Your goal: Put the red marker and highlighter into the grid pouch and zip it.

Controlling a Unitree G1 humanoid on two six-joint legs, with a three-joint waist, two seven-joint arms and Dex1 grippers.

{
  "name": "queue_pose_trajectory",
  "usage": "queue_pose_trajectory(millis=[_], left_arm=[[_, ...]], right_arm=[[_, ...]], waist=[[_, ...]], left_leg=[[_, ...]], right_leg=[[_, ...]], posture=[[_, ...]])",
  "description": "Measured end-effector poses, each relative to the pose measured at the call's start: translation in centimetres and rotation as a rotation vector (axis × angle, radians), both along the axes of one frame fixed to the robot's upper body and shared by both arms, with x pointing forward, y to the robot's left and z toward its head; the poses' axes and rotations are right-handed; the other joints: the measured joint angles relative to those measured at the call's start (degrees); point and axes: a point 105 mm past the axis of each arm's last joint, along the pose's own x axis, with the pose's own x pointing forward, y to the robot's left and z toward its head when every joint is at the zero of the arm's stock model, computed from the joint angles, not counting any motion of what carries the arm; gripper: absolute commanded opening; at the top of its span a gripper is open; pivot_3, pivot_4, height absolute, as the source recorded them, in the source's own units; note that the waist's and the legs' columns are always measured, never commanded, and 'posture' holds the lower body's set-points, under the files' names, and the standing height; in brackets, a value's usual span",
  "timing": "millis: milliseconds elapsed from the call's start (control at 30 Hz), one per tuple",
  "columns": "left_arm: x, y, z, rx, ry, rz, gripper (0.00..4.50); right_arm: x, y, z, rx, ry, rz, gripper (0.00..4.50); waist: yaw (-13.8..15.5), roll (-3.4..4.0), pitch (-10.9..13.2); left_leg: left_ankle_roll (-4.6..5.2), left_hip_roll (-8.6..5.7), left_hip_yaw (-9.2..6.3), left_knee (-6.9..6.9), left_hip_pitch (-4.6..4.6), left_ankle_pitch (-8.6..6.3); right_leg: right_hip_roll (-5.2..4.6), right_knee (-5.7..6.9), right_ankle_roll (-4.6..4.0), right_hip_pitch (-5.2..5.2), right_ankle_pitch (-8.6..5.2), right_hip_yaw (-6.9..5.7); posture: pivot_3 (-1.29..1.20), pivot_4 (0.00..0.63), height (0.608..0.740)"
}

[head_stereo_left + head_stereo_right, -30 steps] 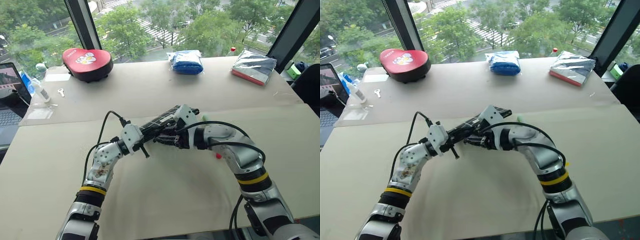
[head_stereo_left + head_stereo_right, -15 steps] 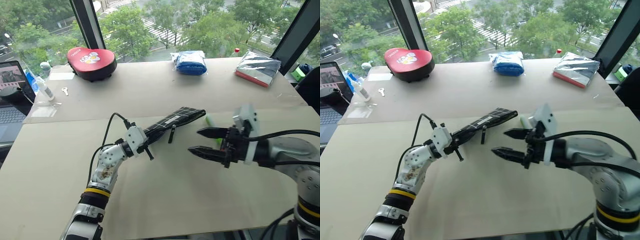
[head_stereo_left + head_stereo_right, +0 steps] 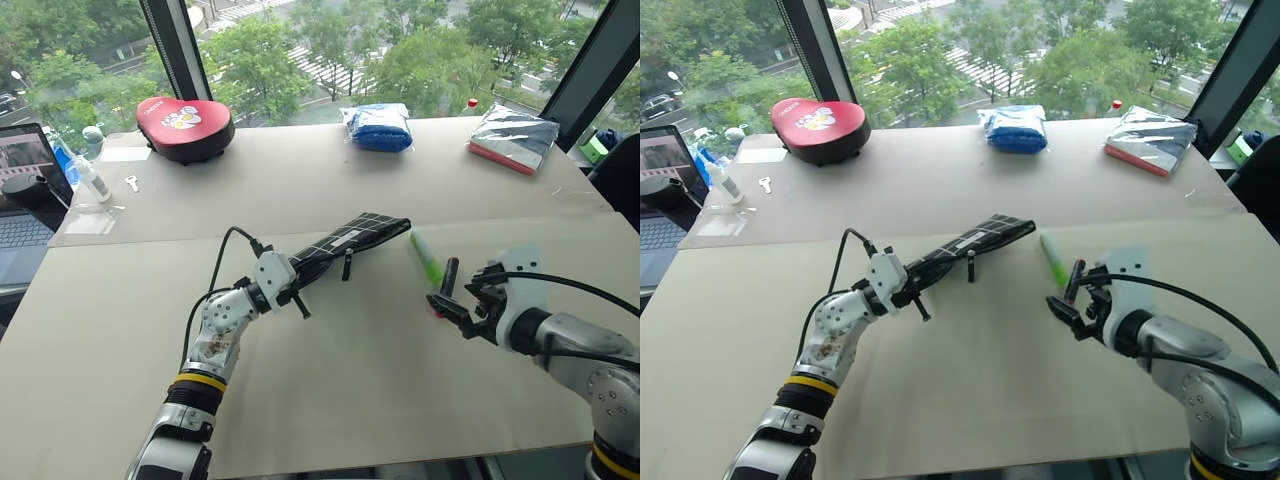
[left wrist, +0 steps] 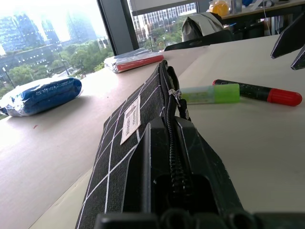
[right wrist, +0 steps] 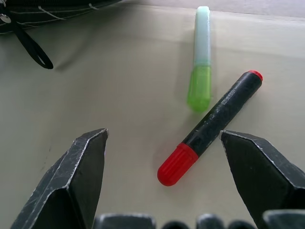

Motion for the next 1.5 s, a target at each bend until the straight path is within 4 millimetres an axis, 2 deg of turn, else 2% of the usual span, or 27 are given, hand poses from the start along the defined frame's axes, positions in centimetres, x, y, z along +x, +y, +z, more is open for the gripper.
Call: queue_pose_trajectory(millis=[200,333,633,1000,1100,1367,1400,1500], left_arm=[[0.0,-0.1,0.0,-0.005,0.002,-0.002,0.00],[0.0,-0.1,0.0,-0.006,0.002,-0.002,0.00],[0.1,0.1,0.0,-0.009,0.000,0.007,0.00],[-0.4,0.4,0.0,-0.005,-0.025,0.007,0.00],[-0.4,0.4,0.0,-0.005,-0.027,0.006,0.00],[-0.4,0.5,0.0,-0.004,-0.027,0.008,0.00],[-0.4,0.5,0.0,-0.005,-0.027,0.008,0.00],[-0.4,0.6,0.1,-0.003,-0.028,0.008,0.00]], right_arm=[[0.3,-0.5,-0.8,-0.014,0.012,-0.071,4.15],[1.0,-0.9,-2.1,-0.032,0.048,-0.114,4.15],[2.5,-1.5,-3.5,-0.048,0.058,-0.146,4.15],[3.3,-1.9,-4.0,-0.096,0.019,-0.141,4.15],[3.4,-2.1,-4.0,-0.105,0.011,-0.148,3.47],[3.6,-3.9,-4.0,-0.168,-0.001,-0.216,0.69],[3.5,-4.0,-4.0,-0.173,-0.003,-0.226,0.53],[3.5,-4.4,-4.0,-0.181,-0.007,-0.242,0.53]], waist=[[0.0,0.00,0.0],[0.0,0.00,0.0],[-0.1,0.00,0.0],[-0.1,0.00,0.0],[-0.1,0.00,0.0],[0.1,0.00,0.0],[0.1,0.00,0.0],[0.1,0.00,0.0]], left_leg=[[0.00,-0.01,0.00,0.01,0.00,0.00],[0.00,-0.01,0.00,0.01,0.00,0.00],[0.00,-0.01,0.00,0.00,0.00,0.00],[0.00,-0.01,0.00,0.01,0.01,0.00],[0.00,-0.01,0.00,0.01,0.01,0.00],[0.00,-0.02,-0.01,0.03,0.01,0.00],[0.00,-0.02,-0.01,0.03,0.01,0.00],[0.00,-0.02,-0.01,0.03,0.01,0.00]], right_leg=[[0.00,0.00,0.01,0.00,0.01,0.00],[0.01,0.00,0.01,-0.01,0.01,0.00],[0.01,-0.01,0.01,-0.01,0.01,0.00],[0.02,-0.01,0.01,0.00,0.01,0.00],[0.02,-0.01,0.01,0.02,0.01,0.00],[0.01,-0.02,0.02,0.04,0.01,0.00],[0.02,-0.02,0.02,0.04,0.01,0.00],[0.01,-0.02,0.03,0.04,0.01,0.00]], posture=[[0.00,0.150,0.740],[0.00,0.150,0.740],[0.00,0.150,0.740],[0.00,0.150,0.740],[0.00,0.150,0.740],[0.00,0.150,0.740],[0.00,0.150,0.740],[0.00,0.150,0.740]])
